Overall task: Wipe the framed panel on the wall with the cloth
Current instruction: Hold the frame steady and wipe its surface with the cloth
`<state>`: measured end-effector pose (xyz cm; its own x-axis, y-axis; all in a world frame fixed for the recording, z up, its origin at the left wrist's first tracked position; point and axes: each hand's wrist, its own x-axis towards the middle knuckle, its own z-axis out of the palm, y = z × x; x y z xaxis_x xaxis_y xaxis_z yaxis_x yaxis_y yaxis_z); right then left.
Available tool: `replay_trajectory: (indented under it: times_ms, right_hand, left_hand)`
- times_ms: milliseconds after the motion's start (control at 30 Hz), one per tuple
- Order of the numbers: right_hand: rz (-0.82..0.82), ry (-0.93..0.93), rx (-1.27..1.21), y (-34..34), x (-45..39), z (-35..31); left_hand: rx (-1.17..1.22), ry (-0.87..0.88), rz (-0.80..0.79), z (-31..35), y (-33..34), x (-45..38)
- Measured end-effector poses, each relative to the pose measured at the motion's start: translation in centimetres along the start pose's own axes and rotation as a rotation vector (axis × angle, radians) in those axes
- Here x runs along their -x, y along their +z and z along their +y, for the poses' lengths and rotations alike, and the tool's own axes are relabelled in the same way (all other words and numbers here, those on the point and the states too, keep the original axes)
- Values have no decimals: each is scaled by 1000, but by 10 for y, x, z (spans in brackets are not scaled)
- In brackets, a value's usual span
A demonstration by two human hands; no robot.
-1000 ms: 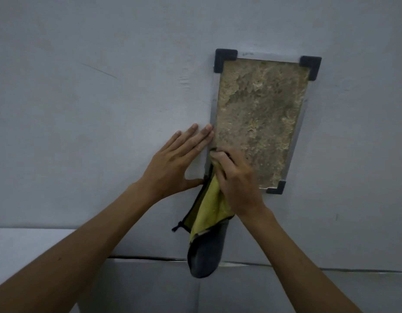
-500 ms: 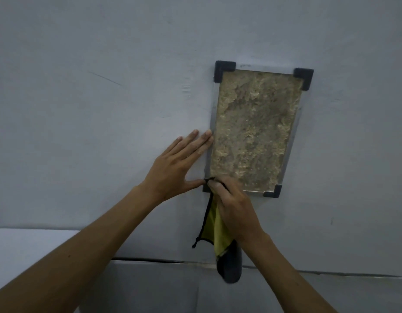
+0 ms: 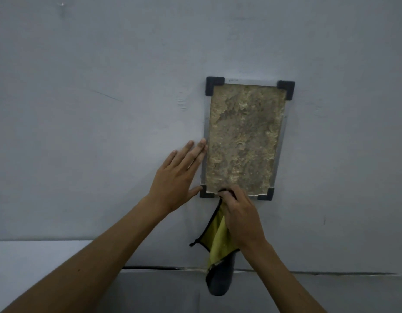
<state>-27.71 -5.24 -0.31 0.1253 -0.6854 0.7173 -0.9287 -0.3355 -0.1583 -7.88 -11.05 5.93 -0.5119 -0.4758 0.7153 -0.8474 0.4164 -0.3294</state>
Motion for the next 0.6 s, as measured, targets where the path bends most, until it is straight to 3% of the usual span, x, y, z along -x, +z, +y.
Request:
replay_trajectory:
  times_ms: [133,267,467,600]
  right_hand:
    - [92,144,-127,-6,3,9]
    - [137,102,-130,0,-8,-8]
    - [77,-39,-161,7,-11,-16]
    - [220,98,-268,-5,-14,5]
  left_hand:
    - [19,-22,10,2,0,0]
    - [54,-34,9,9,0,-2]
    - [37,-6,-3,5,-7,-4]
    - [71,30,28,-3,-13,-6]
